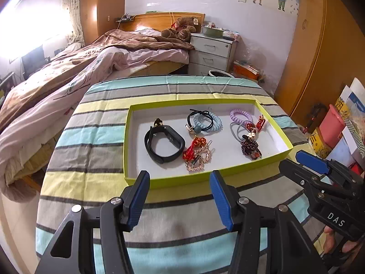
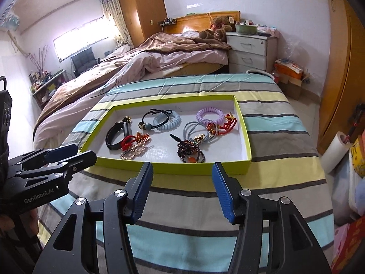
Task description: Organize jewelry
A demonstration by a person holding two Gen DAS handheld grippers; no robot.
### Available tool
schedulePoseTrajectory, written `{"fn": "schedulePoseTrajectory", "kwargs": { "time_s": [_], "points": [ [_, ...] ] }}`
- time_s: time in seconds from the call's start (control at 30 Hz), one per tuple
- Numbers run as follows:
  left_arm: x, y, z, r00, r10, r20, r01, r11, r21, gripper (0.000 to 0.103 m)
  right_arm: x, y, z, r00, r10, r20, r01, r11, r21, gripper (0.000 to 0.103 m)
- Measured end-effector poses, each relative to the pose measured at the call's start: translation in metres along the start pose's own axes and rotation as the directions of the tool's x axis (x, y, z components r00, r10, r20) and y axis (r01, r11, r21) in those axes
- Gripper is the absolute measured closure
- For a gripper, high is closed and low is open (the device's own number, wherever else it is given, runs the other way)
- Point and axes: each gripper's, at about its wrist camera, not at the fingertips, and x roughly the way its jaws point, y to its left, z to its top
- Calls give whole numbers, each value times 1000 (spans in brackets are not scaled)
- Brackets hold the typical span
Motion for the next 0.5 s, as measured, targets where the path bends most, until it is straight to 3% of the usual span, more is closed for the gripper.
{"fn": "schedulePoseTrajectory", "kwargs": {
  "time_s": [0.13, 0.5],
  "points": [
    [-3, 2, -5, 1000, 24, 5, -24, 1000, -14, 49, -5, 5, -3, 1000, 2, 15, -2, 1000, -3, 49],
    [-7, -2, -10, 1000, -8, -8, 8, 1000, -23, 49, -9, 13, -6, 1000, -8, 24, 9, 1000, -15, 49]
  ]
}}
